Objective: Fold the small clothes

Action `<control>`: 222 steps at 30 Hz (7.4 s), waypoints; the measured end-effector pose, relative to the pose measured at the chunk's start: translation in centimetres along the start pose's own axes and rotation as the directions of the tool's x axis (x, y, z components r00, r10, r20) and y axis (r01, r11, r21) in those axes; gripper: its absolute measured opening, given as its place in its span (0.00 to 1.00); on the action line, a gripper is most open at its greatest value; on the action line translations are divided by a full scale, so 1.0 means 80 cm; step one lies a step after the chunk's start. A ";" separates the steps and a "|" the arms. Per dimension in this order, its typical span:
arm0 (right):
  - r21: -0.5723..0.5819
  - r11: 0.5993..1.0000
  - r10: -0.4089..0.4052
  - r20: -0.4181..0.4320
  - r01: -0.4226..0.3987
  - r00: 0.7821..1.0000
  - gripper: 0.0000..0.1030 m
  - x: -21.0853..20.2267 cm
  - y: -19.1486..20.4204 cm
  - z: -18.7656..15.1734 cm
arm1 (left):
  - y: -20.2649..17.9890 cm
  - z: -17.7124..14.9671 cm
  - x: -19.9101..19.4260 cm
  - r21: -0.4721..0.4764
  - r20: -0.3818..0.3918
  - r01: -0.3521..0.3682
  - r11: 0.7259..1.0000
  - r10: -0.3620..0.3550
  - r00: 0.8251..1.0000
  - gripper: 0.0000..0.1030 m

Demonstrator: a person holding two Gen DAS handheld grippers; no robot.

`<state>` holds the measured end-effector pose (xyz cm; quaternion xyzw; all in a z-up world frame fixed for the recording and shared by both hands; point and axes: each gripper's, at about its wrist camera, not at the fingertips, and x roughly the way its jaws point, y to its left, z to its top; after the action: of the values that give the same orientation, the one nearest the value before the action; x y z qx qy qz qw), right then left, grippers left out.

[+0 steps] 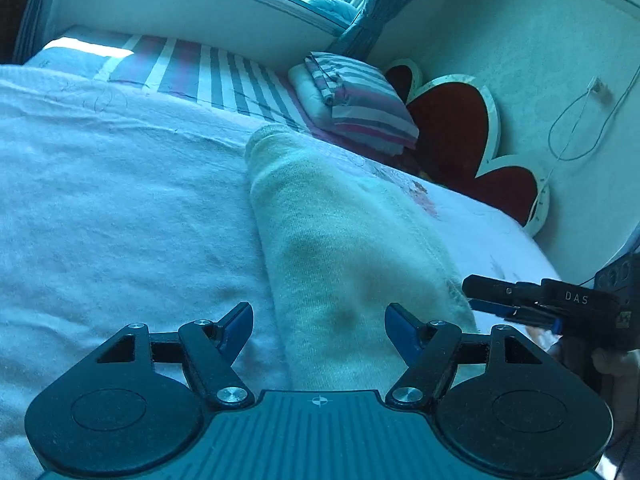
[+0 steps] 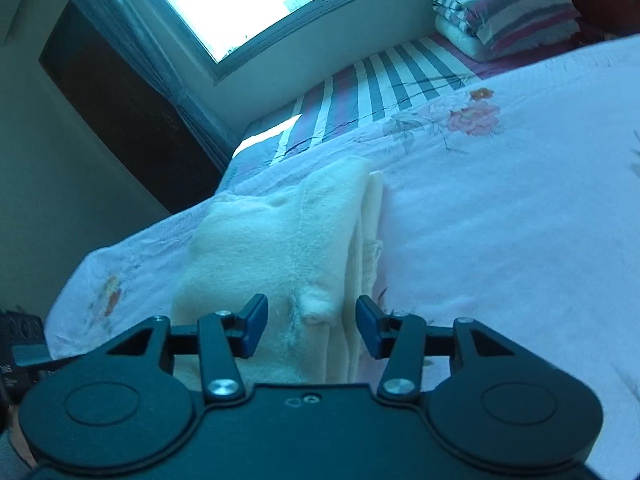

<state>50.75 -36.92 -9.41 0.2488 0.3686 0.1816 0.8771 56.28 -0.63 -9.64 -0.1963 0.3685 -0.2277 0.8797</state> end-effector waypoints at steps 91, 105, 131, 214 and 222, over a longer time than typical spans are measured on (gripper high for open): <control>-0.192 0.941 0.292 0.044 -0.279 0.955 0.30 -0.064 0.128 0.038 | -0.112 0.055 -0.145 0.041 0.195 -0.008 0.999 0.000 0.981 0.34; -0.214 0.943 0.268 0.032 -0.255 0.963 0.30 -0.023 0.219 0.008 | -0.030 0.061 -0.211 0.028 0.202 0.012 1.000 -0.017 0.979 0.34; -0.156 0.950 0.249 -0.147 -0.271 0.957 0.30 0.165 0.299 -0.066 | 0.188 0.020 -0.237 -0.122 0.115 -0.059 0.991 0.073 0.991 0.34; -0.412 0.885 -0.174 0.139 0.217 0.975 1.00 -0.167 0.376 -0.277 | -0.073 -0.227 -0.478 0.123 0.357 -0.524 0.843 0.455 0.816 1.00; -0.409 0.873 -0.188 0.223 0.267 0.956 1.00 -0.256 0.397 -0.330 | -0.139 -0.287 -0.545 0.166 0.374 -0.523 0.836 0.437 0.818 1.00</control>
<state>13.47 -13.47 4.14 0.0166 0.2663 0.1316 0.9547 9.25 9.95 5.43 -0.0130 0.2250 -0.0081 0.9742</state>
